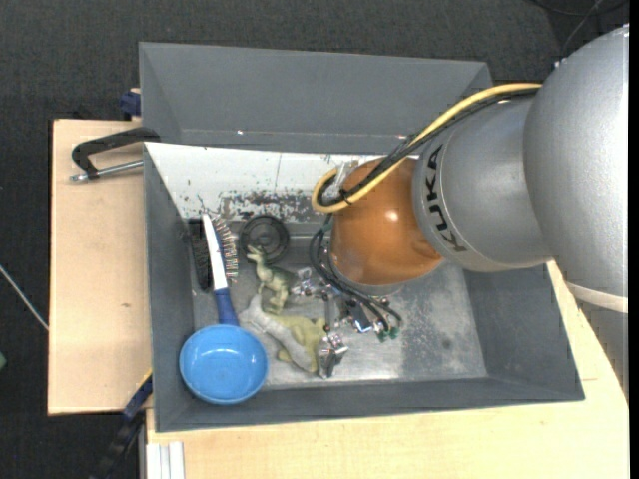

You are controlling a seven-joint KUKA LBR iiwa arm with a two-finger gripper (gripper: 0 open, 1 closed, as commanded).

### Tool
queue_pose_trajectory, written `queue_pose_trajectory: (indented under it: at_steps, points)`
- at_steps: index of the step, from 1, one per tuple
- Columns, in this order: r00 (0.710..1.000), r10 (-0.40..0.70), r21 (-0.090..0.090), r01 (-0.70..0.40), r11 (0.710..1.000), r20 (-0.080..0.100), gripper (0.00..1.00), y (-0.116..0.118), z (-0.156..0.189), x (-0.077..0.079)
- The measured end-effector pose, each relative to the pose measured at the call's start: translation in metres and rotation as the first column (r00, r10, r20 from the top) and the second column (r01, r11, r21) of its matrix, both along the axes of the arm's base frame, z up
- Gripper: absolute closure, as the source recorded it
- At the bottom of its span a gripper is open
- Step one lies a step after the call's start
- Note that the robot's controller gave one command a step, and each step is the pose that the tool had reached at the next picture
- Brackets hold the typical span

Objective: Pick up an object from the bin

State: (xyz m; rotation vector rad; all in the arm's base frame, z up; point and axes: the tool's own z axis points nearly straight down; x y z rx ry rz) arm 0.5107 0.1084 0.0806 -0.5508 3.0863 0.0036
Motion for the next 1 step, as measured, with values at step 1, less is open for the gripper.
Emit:
queue_pose_trajectory:
  at_steps: [1]
  points:
    - [0.948, 0.318, -0.003, -0.318, 0.948, 0.002, 0.00, -0.0132, 0.0165, 0.0064]
